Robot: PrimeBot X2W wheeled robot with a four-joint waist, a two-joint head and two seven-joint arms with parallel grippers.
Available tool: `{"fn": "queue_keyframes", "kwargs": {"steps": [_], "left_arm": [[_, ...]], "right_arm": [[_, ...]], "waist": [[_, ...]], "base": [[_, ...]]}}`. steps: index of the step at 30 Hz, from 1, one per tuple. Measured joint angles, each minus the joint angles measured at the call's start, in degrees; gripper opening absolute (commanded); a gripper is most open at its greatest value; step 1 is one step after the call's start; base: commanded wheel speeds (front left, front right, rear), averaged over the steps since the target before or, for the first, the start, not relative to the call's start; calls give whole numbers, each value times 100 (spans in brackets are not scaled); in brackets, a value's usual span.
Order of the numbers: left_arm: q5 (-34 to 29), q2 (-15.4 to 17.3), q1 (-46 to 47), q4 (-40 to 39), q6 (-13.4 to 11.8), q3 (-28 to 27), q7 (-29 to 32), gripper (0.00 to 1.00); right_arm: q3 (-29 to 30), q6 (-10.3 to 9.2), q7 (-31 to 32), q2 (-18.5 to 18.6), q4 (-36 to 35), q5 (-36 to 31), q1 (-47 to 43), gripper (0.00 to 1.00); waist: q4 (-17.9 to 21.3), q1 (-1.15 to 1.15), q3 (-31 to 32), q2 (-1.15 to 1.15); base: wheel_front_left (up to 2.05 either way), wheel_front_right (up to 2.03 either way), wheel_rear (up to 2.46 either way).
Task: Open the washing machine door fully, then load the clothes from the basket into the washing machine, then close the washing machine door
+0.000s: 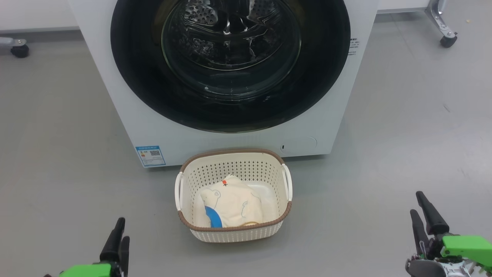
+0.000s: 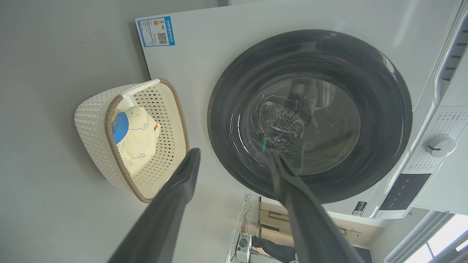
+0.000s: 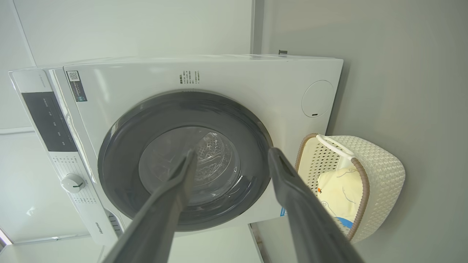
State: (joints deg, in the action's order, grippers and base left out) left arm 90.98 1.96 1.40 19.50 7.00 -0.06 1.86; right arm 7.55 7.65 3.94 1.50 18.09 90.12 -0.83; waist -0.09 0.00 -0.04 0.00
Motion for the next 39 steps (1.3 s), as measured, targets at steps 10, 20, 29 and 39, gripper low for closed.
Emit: {"fn": "queue_keyframes", "kwargs": {"steps": [10, 20, 29, 39], "left_arm": [[-343, 79, 93, -42, 1, 223, -190, 100], [-1526, 178, 236, -66, -181, 266, -369, 100], [-2813, 169, 236, -131, -439, 274, -498, 100], [-4153, 172, 237, -234, -610, 452, -690, 100]], "right_arm": [[56, 0, -145, 60, -19, -639, 7, 100], [149, 0, -253, 148, -135, -1818, 20, 100], [231, 0, -381, 156, -330, -3297, 35, 100], [281, 0, -495, 155, -490, -4635, 34, 100]], "waist": [[1, 0, -1, 0], [-14, 0, -15, 0], [-21, 0, -10, 0], [-54, 0, 28, 0]], "base": [[0, 0, 0], [0, 0, 0], [0, 0, 0], [0, 0, 0]]}}
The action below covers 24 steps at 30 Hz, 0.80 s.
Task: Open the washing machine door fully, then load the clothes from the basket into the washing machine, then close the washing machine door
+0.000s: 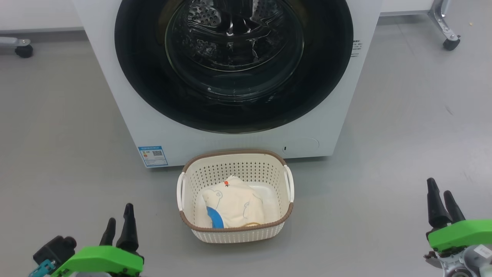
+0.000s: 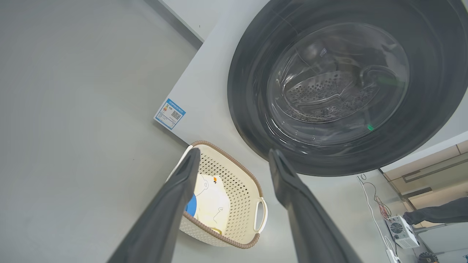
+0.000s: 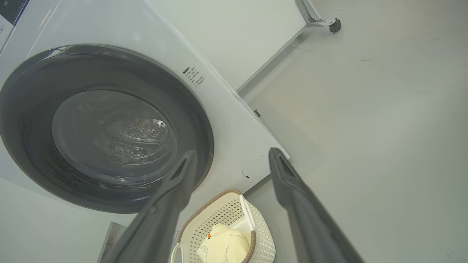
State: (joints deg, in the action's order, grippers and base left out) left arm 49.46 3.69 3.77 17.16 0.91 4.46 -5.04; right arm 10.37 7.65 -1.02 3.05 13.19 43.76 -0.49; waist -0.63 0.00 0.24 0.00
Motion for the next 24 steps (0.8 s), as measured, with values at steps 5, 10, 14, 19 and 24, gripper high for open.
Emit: {"fn": "queue_keyframes", "kwargs": {"steps": [5, 10, 14, 19, 24], "left_arm": [[-489, 2, 15, -34, -47, 109, -58, 100], [-894, 3, 66, -45, -55, 143, -159, 100], [-1189, 2, 65, -44, -80, 164, -210, 100], [-1533, 2, 66, -23, -102, 187, -309, 100], [-1849, 1, 71, 100, -146, 226, -382, 100]], "right_arm": [[-91, 0, -37, 0, -64, -452, -1, 100], [-156, 0, -67, -2, -88, -757, -1, 100], [-180, 0, -103, -1, -120, -1065, -3, 100], [-231, 0, -109, 1, -178, -1440, -5, 100], [-257, 0, -110, 2, -229, -1764, -11, 100]], "waist": [[-11, 0, 6, 0], [-13, 0, 8, 0], [-11, 0, 22, 0], [-6, 0, 31, 0], [-6, 0, 34, 0]], "base": [[0, 0, 0], [0, 0, 0], [0, 0, 0], [0, 0, 0], [0, 0, 0]]}}
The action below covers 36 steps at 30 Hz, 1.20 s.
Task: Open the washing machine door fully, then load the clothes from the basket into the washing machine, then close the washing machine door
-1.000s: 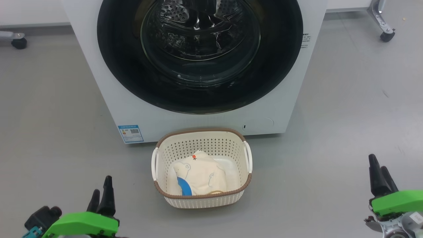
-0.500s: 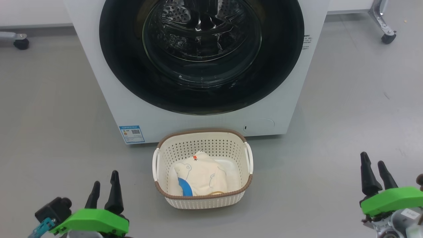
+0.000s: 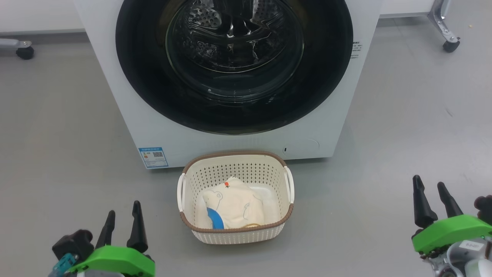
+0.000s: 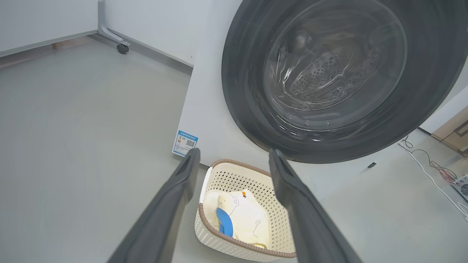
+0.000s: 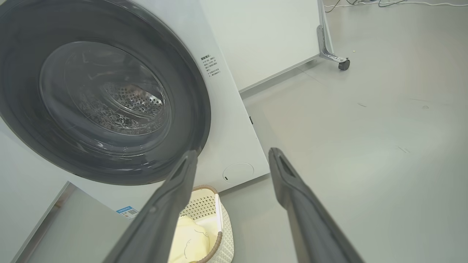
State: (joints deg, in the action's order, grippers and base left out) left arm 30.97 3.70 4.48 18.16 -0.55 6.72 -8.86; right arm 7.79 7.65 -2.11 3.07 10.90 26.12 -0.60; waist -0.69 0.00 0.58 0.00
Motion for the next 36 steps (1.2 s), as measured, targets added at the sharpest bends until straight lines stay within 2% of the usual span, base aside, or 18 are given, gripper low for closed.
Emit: {"fn": "queue_keyframes", "kwargs": {"steps": [36], "left_arm": [[-2173, -18, 376, 263, -259, 223, -534, 100]], "right_arm": [[-93, 0, -300, 18, -268, -2330, -36, 100]], "waist": [[-82, 0, -5, 0]], "base": [[0, 0, 0]]}}
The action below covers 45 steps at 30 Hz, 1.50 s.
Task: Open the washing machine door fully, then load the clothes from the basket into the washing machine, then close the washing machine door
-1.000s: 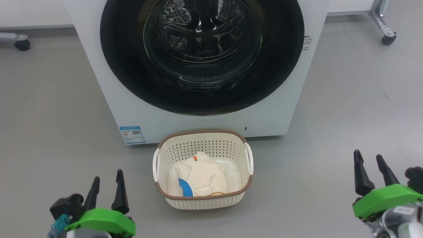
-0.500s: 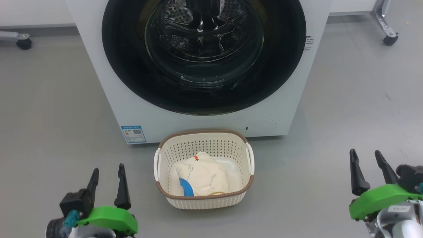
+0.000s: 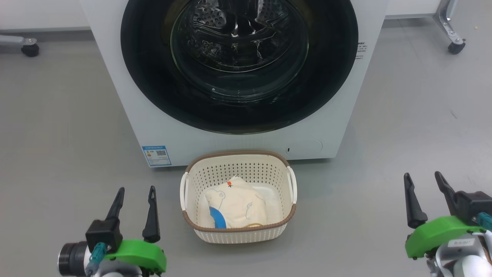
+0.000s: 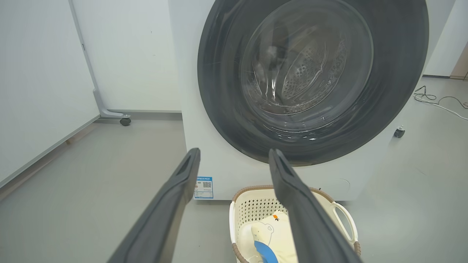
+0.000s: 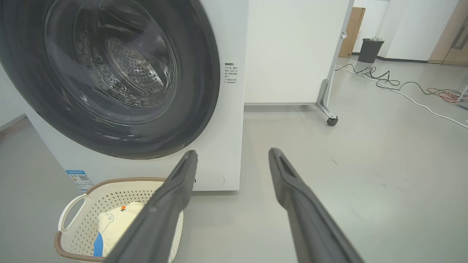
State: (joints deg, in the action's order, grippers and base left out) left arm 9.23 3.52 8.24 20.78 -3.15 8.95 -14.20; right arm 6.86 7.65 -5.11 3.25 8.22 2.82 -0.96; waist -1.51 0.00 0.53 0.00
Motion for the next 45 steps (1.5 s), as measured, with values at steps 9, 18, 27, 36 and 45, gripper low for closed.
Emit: {"fn": "queue_keyframes", "kwargs": {"steps": [9, 18, 27, 36, 45], "left_arm": [[-16, -3, 1, 86, -2, 27, 0, 100], [-16, -4, 1, 134, -24, 26, 0, 100], [-102, 10, 1, 160, -19, 55, 0, 100], [-111, 81, 78, 166, -18, 54, 0, 100], [-111, 65, 78, 151, -20, 59, 0, 100]], "right_arm": [[54, 0, -19, -1, 3, -4, 0, 100], [58, 0, -43, -3, 4, -4, 1, 100], [78, 0, -43, -7, 4, -3, -2, 100], [82, 0, -43, -66, -14, 3, -5, 100], [148, 0, -42, -64, -25, 3, -7, 100]], "waist": [[-5, 0, 4, 0], [1, 0, 22, 0], [20, 0, 35, 0], [38, 0, -10, 0], [68, 0, -34, 0]], "base": [[0, 0, 0], [0, 0, 0], [26, 27, -53], [96, 96, -193], [123, 123, -246]]}}
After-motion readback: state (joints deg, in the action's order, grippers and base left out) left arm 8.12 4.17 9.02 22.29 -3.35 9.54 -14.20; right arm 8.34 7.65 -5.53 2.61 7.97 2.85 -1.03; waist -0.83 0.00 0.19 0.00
